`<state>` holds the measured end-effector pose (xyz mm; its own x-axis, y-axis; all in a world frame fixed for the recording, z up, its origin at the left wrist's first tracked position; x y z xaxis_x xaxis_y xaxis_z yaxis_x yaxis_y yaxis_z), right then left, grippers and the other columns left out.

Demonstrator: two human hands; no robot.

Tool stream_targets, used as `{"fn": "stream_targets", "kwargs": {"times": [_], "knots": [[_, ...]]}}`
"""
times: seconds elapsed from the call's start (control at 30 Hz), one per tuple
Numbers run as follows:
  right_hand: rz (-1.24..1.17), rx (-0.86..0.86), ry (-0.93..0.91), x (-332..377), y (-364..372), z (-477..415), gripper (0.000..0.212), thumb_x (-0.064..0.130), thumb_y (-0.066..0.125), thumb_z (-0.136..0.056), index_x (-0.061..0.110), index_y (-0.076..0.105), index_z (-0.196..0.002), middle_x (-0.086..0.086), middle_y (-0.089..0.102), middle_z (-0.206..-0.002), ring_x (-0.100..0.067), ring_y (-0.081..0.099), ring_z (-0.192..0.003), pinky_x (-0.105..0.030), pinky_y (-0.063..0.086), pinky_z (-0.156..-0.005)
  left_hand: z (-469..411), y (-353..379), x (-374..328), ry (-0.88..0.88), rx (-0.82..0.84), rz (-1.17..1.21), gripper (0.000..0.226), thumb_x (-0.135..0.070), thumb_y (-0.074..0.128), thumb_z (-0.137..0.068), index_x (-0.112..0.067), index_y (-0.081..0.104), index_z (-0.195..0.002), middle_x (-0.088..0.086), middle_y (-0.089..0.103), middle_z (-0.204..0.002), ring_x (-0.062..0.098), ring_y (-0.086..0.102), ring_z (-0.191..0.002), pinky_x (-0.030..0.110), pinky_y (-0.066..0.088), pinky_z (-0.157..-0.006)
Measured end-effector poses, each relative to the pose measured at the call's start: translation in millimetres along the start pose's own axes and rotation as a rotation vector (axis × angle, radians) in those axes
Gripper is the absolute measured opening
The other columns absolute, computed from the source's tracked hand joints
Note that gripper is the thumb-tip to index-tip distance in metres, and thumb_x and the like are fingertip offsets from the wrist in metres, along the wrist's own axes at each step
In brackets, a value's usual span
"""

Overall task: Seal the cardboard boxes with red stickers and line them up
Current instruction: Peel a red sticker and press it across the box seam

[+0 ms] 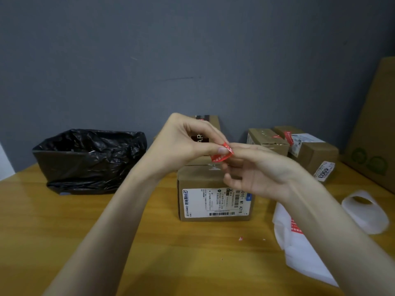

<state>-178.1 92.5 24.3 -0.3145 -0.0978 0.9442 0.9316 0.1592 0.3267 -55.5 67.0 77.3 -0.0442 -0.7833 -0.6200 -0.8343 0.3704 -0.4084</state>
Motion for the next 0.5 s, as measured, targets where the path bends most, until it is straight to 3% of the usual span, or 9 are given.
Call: {"fn": "stream_targets", "kwargs": {"times": [0.1, 0.17, 0.27, 0.37, 0.43, 0.5], "knots": [[0.134, -0.019, 0.041, -6.8, 1.9, 1.5, 0.025, 0.025, 0.072, -0.062, 0.011, 0.069, -0.083, -0.003, 0.062, -0.071, -0.011, 0.056, -0.06, -0.021, 0.048, -0.049, -0.5, -3.4, -3.1, -0.035, -0.135, 0.145, 0.009, -0.005, 0.074, -0.063, 0.0, 0.071, -0.07, 0.001, 0.072, -0.068, 0.012, 0.067, -0.065, 0.02, 0.052, -0.064], [0.36, -0.088, 0.042, -13.7, -0.5, 0.0, 0.028, 0.027, 0.069, -0.076, 0.007, 0.064, -0.095, -0.004, 0.061, -0.076, -0.011, 0.058, -0.058, -0.02, 0.047, -0.048, -0.8, -14.0, -3.8, -0.062, -0.268, 0.285, 0.004, -0.007, 0.076, -0.061, -0.01, 0.073, -0.062, -0.001, 0.071, -0.065, 0.009, 0.064, -0.06, 0.018, 0.051, -0.063], [0.388, -0.174, -0.112, -0.5, 2.4, 1.1, 0.021, 0.021, 0.059, -0.087, 0.006, 0.063, -0.1, -0.006, 0.061, -0.079, -0.01, 0.058, -0.058, -0.02, 0.046, -0.048, 1.7, -34.1, 1.5, -0.177, -0.365, 0.376, 0.005, -0.015, 0.076, -0.058, -0.015, 0.075, -0.062, -0.004, 0.069, -0.064, 0.006, 0.062, -0.062, 0.02, 0.049, -0.069], [0.288, -0.15, -0.302, 25.4, 15.8, 9.4, 0.035, 0.033, 0.061, -0.077, 0.009, 0.065, -0.102, -0.006, 0.068, -0.092, -0.013, 0.066, -0.076, -0.021, 0.051, -0.056, 7.3, -43.7, 14.8, -0.338, -0.36, 0.414, 0.008, -0.019, 0.07, -0.062, -0.014, 0.075, -0.065, -0.004, 0.068, -0.065, 0.006, 0.058, -0.066, 0.023, 0.044, -0.072], [0.42, -0.169, -0.378, 31.9, 30.0, 9.6, 0.048, 0.041, 0.066, -0.068, 0.014, 0.065, -0.107, -0.002, 0.068, -0.103, -0.013, 0.067, -0.093, -0.025, 0.056, -0.067, 8.6, -41.3, 21.3, -0.394, -0.308, 0.467, 0.013, -0.016, 0.066, -0.067, -0.01, 0.075, -0.073, 0.001, 0.069, -0.07, 0.01, 0.059, -0.073, 0.023, 0.043, -0.074], [0.589, -0.279, -0.459, 32.1, 40.9, 2.1, 0.04, 0.037, 0.073, -0.072, 0.017, 0.067, -0.105, 0.003, 0.069, -0.099, -0.01, 0.066, -0.095, -0.031, 0.058, -0.075, 8.2, -37.5, 24.3, -0.435, -0.261, 0.527, 0.024, -0.015, 0.062, -0.071, -0.002, 0.072, -0.09, 0.008, 0.071, -0.086, 0.015, 0.063, -0.085, 0.025, 0.047, -0.084]]}}
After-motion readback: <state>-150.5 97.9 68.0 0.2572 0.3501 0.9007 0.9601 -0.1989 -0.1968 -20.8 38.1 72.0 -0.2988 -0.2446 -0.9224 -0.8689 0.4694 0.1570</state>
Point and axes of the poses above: each hand's wrist, its own z-axis away from the middle knuckle, its own y-axis out of the palm, x = y × z, the point moved 5 cm from there along -z, towards the middle knuckle
